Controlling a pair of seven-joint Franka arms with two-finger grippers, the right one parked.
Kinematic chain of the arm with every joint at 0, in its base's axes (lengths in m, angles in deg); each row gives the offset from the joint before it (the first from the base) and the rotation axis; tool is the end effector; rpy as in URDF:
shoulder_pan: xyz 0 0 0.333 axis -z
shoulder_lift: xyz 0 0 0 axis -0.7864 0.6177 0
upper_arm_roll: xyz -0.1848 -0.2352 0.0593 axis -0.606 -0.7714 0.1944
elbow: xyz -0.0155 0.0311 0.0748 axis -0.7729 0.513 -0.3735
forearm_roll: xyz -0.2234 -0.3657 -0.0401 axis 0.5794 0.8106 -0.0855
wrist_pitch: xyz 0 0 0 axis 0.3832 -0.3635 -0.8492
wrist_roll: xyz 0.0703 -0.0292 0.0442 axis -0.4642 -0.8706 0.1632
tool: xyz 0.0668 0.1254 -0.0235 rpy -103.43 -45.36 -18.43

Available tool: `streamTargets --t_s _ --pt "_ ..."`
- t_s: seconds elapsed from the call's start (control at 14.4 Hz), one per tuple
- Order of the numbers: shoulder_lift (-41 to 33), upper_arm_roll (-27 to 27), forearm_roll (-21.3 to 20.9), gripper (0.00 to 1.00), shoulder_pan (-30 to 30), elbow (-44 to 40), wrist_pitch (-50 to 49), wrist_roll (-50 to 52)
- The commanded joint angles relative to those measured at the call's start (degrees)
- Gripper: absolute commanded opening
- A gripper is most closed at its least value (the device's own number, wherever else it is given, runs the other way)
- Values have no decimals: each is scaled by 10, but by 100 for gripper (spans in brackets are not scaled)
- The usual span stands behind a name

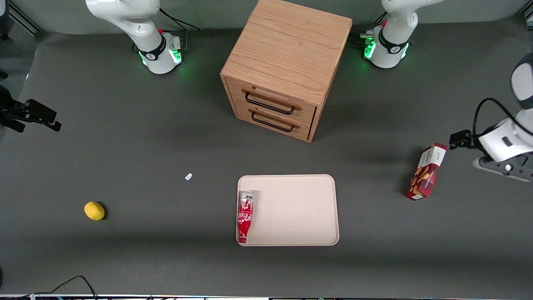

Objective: Place red cookie box on tray
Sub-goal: 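Move the left gripper down over the red plaid cookie box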

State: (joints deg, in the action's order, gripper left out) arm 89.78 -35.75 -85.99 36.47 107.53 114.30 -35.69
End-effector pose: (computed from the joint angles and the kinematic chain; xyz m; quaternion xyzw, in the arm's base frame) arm 0.6332 0.0385 0.3876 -0.9836 0.1714 0.0538 0.0134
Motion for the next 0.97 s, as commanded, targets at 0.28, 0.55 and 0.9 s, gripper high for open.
streamTargets --t_s 0.28,0.55,0.9 --pt "25 3 -44 100 3 161 226 -53" --pt "46 5 -45 100 2 211 315 -81" --pt "74 32 -49 100 6 212 354 -105"
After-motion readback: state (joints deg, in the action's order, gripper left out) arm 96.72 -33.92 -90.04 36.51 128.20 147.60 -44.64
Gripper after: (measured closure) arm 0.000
